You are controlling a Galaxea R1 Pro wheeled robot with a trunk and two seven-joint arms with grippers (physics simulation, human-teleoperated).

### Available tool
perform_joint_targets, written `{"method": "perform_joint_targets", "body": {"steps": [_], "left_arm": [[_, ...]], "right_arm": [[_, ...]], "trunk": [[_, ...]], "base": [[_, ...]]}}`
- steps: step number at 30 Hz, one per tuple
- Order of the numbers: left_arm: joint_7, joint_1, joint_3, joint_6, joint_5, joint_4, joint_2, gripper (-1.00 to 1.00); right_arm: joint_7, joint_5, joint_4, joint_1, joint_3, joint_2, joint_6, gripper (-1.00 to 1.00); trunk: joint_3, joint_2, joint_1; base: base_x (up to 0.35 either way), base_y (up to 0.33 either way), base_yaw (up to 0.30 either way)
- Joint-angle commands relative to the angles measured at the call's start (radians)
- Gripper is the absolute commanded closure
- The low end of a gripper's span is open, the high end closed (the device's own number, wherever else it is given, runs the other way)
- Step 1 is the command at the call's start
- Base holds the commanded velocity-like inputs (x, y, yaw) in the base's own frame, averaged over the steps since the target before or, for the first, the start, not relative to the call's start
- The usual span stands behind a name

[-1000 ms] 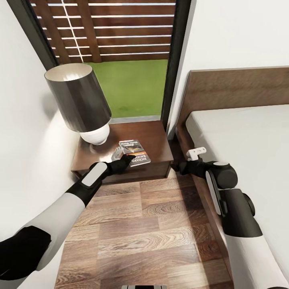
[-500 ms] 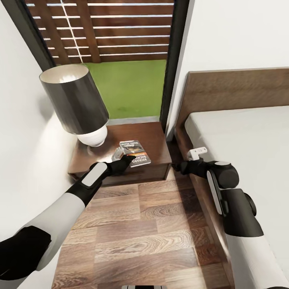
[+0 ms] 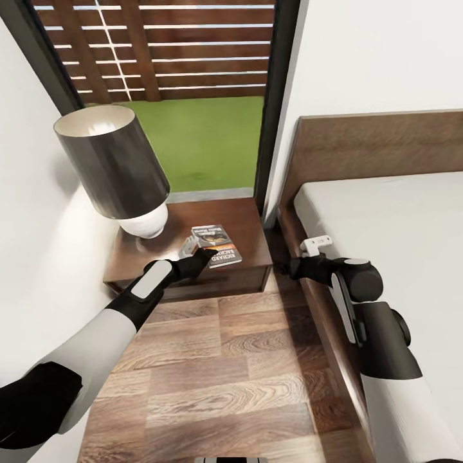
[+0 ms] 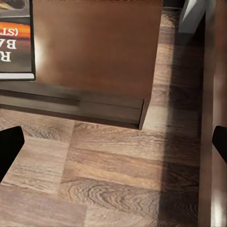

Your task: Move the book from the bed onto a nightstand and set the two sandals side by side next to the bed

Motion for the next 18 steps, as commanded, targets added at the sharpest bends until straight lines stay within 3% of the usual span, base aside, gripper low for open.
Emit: {"method": "perform_joint_targets", "body": {"steps": [1,18], "left_arm": [[0.009,-0.001,-0.003,0.000,0.010,-0.002,0.001,1.00],[0.002,-0.001,-0.003,0.004,0.005,-0.003,0.002,1.00]], "right_arm": [[0.008,0.010,-0.001,-0.001,0.001,0.000,0.003,-1.00],[0.008,0.010,-0.001,-0.006,0.002,0.005,0.003,-1.00]], "trunk": [[-0.001,0.000,0.000],[-0.001,0.000,0.000]], "base": [[0.007,-0.006,0.000],[0.065,-0.001,0.000]]}}
